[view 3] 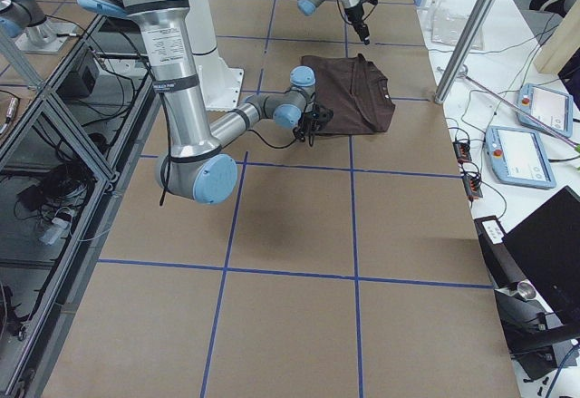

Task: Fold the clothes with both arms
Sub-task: 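Grasp the folded edge with the right gripper and drag the shirt toward the robot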

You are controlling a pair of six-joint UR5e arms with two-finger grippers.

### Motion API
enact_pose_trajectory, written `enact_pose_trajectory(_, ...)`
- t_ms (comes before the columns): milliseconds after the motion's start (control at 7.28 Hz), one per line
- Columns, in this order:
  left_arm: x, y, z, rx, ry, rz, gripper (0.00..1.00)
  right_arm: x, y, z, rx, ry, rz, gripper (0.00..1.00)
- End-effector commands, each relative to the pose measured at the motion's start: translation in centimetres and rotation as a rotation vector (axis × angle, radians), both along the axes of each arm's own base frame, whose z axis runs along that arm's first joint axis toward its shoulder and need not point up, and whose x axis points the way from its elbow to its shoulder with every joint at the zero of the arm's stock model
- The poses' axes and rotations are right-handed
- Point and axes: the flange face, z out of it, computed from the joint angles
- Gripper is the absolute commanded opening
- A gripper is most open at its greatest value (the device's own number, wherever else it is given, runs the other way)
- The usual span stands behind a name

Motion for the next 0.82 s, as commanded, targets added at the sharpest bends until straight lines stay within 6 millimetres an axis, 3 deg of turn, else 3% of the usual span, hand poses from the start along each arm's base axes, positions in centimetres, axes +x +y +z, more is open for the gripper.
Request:
enact_pose_trajectory(0,-0.2,0.0,-0.4,0.003,0.004,-0.005,0.61,-0.2,0.1,-0.7,-0.016,-0.012,0.014,0.03)
enact_pose_trajectory(275,-0.4,0.0,-0.4,-0.002,0.0,-0.008,0.61,-0.6,0.0,-0.6,-0.018,-0.011,0.012,0.0)
enact_pose_trajectory(687,-0.4,0.0,-0.2,-0.015,-0.013,-0.008,0.61,1.1,0.5,-3.0,0.0,-0.056,0.009,0.0)
